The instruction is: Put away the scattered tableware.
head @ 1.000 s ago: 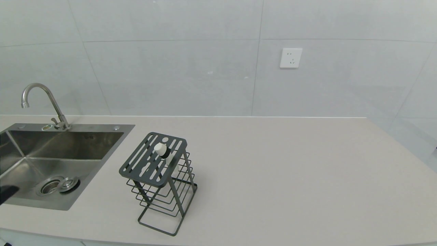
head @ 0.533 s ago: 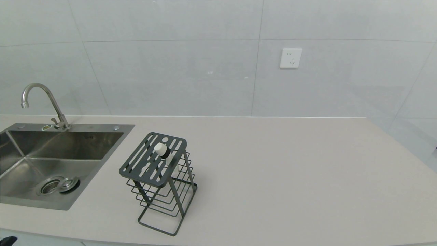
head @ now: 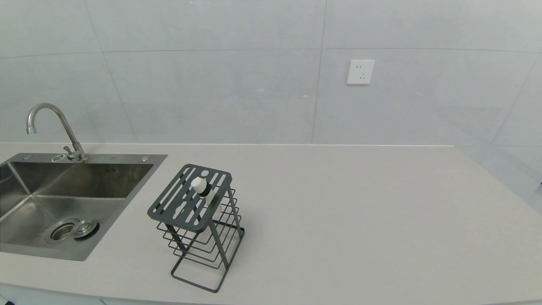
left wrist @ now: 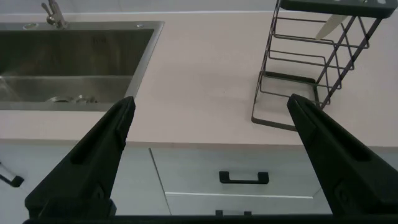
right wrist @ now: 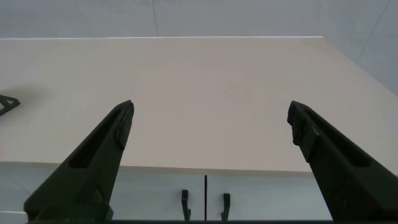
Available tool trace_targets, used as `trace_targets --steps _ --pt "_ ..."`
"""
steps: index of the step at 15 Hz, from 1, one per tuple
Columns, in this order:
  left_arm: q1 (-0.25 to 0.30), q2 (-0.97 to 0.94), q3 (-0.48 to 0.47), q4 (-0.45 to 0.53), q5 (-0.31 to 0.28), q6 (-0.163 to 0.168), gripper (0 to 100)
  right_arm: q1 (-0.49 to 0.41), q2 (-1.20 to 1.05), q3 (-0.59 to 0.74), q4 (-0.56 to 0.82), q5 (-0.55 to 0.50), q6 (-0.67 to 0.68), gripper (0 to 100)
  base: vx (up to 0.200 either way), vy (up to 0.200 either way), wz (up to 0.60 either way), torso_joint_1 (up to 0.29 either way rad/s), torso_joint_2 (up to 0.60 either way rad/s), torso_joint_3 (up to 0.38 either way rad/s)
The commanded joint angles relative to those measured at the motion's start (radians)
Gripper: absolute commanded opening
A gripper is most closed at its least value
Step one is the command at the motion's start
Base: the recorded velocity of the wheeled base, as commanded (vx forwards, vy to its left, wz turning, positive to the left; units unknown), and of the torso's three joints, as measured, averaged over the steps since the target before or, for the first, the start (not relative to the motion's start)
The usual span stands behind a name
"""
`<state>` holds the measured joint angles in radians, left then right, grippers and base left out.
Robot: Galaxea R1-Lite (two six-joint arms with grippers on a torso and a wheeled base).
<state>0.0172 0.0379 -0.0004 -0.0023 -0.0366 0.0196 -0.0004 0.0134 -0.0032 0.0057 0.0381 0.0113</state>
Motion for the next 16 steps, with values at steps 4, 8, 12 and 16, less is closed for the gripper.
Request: trace_targets --steps 4,8,12,16 --pt "-0.019 -0.036 0.0 -0.001 0.0 -0.006 100 0.0 0.002 0.0 0.0 0.0 0.001 100 0.0 0.0 0.0 0.0 0.0 0.0" --pt "-0.019 -0.036 0.0 0.001 0.003 -0.007 100 0.0 0.002 0.0 0.0 0.0 0.003 100 0.0 0.0 0.0 0.0 0.0 0.0" --pt "-0.019 -0.036 0.0 -0.001 0.001 -0.009 100 0.0 0.002 0.0 0.0 0.0 0.003 100 0.0 0.0 -0.45 0.001 0.0 0.002" --pt "-0.019 -0.036 0.0 -0.001 0.001 -0.009 100 0.0 0.0 0.0 0.0 0.0 0.003 100 0.0 0.0 -0.15 0.002 0.0 0.001"
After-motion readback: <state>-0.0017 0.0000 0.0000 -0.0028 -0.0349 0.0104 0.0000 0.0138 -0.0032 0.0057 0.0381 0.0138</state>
